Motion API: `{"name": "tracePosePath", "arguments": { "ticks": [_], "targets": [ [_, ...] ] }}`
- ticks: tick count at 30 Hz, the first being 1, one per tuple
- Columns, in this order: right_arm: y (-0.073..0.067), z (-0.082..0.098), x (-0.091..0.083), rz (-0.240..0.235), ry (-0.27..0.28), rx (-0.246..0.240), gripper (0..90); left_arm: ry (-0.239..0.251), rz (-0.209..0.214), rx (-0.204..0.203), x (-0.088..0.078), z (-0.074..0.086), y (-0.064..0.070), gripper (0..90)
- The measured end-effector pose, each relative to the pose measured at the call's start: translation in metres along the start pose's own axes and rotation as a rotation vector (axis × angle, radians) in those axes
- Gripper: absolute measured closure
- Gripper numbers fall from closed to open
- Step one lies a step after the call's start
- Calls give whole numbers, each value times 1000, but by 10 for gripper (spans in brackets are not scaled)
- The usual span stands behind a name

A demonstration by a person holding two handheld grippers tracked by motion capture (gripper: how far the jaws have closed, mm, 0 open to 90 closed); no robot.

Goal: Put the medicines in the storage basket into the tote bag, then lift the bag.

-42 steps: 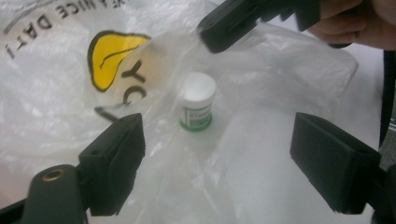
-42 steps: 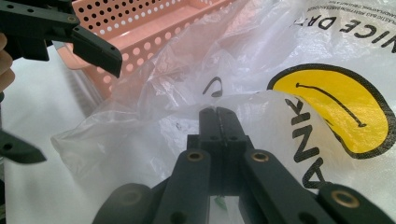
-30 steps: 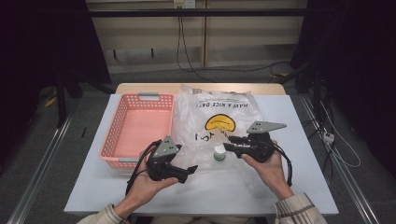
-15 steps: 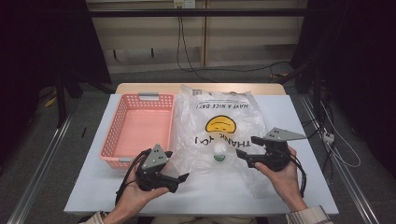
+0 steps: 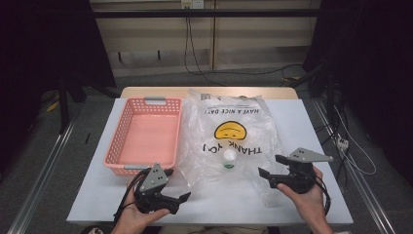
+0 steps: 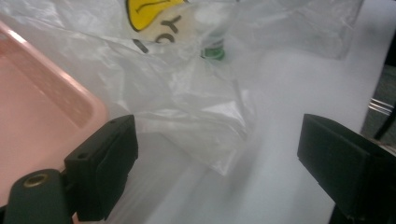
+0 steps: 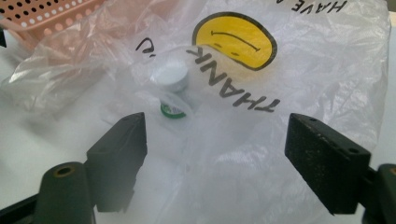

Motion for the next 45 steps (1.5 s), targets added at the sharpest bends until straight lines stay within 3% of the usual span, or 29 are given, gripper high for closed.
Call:
{"name": "tracePosePath", "arguments": {
  "ticks": [9, 11, 14, 18, 25, 32, 35, 37, 38, 43, 45],
  "targets": [
    [4, 17, -13, 3, -24, 16, 163, -26, 23, 27, 4, 12, 4, 140],
    [4, 21, -18, 1, -22, 18, 163, -33, 18, 59, 2, 12, 6, 151],
    [1, 28, -24, -8, -28, 7, 165, -42, 26, 72, 3, 14, 10, 156],
    [-4, 40, -27, -24, -62, -12, 170, -63, 34, 99, 12, 15, 13, 177],
    [-7, 58, -26, -68, -141, -7, 173, -84, 51, 97, 29, 13, 18, 248],
    [-24, 59, -11, -144, -193, -84, 402, -95, 57, 102, 32, 17, 12, 341],
    [-26, 57, -4, -157, -196, -95, 605, -104, 49, 120, 36, 15, 11, 378],
    [-28, 58, -1, -162, -206, -93, 823, -108, 50, 134, 38, 14, 11, 415],
    [-28, 58, -1, -166, -207, -93, 881, -117, 52, 140, 40, 13, 12, 417],
    [-25, 60, 0, -158, -219, -79, 900, -122, 63, 152, 46, 11, 14, 425],
    [-25, 60, 0, -158, -218, -78, 900, -135, 68, 187, 48, 9, 15, 425]
  ]
}}
Point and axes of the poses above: each handheld gripper's, and its own axes: x roughly forward along the jaws, z roughly out of its underside, y roughly to its right, the point moved 2 cm from there along x, roughly forward along the jaws, and after that the axes turned 7 degrees about -x, right-handed, at the moved point
